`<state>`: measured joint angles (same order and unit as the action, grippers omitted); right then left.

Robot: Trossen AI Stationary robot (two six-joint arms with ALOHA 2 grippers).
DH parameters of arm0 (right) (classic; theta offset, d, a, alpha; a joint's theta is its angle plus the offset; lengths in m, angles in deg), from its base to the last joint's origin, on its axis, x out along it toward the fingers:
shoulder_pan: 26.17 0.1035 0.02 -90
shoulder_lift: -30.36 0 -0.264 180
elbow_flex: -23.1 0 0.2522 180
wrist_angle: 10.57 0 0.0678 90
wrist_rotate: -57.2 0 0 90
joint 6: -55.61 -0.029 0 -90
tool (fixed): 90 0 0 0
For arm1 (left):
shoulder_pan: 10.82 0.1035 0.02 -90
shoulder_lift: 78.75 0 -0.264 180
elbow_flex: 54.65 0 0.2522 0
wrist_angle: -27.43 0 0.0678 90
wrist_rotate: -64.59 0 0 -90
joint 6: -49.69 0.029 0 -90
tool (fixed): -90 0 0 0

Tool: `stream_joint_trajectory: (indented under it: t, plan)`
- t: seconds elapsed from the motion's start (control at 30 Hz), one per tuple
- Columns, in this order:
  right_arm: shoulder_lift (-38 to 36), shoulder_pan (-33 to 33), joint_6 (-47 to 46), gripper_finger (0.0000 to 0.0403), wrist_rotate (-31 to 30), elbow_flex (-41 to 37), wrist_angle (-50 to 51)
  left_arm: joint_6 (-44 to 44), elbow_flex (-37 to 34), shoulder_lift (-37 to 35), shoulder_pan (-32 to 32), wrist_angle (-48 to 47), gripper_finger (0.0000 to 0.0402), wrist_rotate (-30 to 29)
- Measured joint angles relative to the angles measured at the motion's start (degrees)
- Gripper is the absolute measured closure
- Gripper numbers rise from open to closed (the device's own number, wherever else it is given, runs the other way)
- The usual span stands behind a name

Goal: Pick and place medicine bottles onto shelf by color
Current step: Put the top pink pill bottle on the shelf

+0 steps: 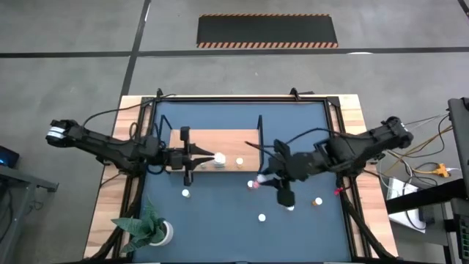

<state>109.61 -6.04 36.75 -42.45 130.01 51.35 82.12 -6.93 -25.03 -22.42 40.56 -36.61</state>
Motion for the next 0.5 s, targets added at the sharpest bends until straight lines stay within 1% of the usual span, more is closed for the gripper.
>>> stream_joint_trajectory:
  t: [0.2,0.33,0.5]
  plan:
    - [7.42,-7.77,4.57,0.0287,0.02,10.04,4.71,-0.39,-2.22,-4.83,-0.04,0.52,0.0369,0.0]
    - [13.21,-13.88,5.52,0.0287,0.2,16.46,8.75,-1.55,-3.79,-7.7,-0.04,2.05,0.0369,0.17]
    - [20.06,-21.01,10.52,0.0287,0.7,22.33,11.75,-1.94,-6.56,-11.0,-0.04,4.54,0.0369,0.22]
